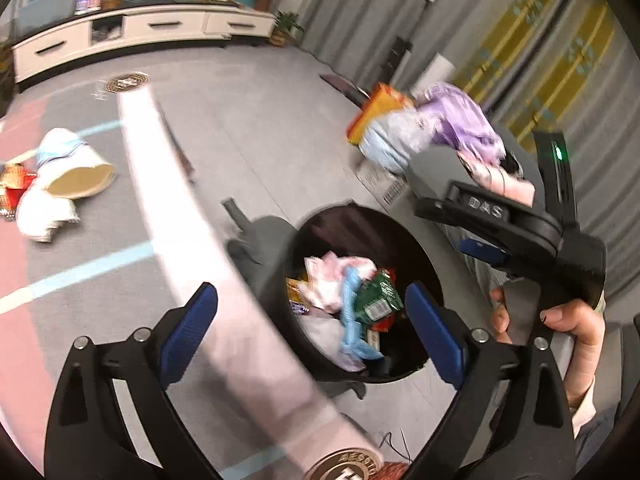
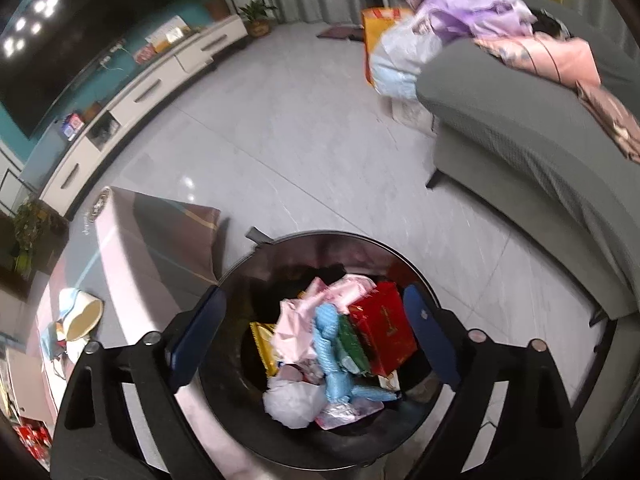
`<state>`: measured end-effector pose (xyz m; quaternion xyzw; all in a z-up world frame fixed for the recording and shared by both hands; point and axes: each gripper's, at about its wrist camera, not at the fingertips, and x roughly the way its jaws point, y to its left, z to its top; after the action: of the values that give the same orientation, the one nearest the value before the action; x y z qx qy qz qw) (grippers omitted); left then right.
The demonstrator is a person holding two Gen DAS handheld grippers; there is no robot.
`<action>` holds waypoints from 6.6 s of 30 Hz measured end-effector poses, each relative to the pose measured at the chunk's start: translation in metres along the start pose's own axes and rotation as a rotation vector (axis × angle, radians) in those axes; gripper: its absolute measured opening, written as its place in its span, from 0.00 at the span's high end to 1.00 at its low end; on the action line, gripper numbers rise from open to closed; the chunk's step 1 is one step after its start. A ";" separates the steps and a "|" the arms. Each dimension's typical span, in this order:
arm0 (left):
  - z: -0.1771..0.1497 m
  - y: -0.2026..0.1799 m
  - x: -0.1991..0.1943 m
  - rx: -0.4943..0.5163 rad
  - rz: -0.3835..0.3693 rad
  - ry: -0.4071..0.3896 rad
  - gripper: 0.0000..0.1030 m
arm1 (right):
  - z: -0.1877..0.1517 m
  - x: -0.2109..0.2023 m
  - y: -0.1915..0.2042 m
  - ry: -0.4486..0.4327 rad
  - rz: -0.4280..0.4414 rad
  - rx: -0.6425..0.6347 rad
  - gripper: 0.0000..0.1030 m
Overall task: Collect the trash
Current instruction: 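Open both tools over the bin, dropping the blue bag and red box, then move both open tools away from the bin back toward the rug, then grasp the blue face mask with the left tool while the right tool grasps the paper cup, then carry the blue mask and white-and-blue paper cup to the black bin, then open both tools over the bin, releasing the mask and cup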
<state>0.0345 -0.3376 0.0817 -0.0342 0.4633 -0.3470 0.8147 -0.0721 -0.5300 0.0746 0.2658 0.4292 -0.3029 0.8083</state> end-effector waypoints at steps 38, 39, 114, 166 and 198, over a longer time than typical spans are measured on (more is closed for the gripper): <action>-0.087 0.304 -0.185 -0.543 0.348 -0.232 0.03 | -0.107 0.020 0.258 0.072 0.260 -0.585 0.06; -0.082 0.304 -0.183 -0.531 0.345 -0.232 0.03 | -0.107 0.022 0.265 0.069 0.261 -0.602 0.06; -0.103 0.245 -0.181 -0.525 0.221 -0.167 0.83 | -0.122 0.092 0.300 0.225 0.260 -0.820 0.19; 0.001 0.006 -0.070 -0.028 -0.085 -0.109 0.83 | -0.017 -0.092 0.064 -0.214 0.297 -0.230 0.67; -0.016 -0.060 0.101 0.048 -0.150 0.257 0.39 | -0.022 0.038 -0.032 0.221 0.046 0.064 0.49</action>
<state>0.0231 -0.4385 0.0210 -0.0048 0.5515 -0.4195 0.7210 -0.0896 -0.5461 0.0257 0.3331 0.4997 -0.2664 0.7539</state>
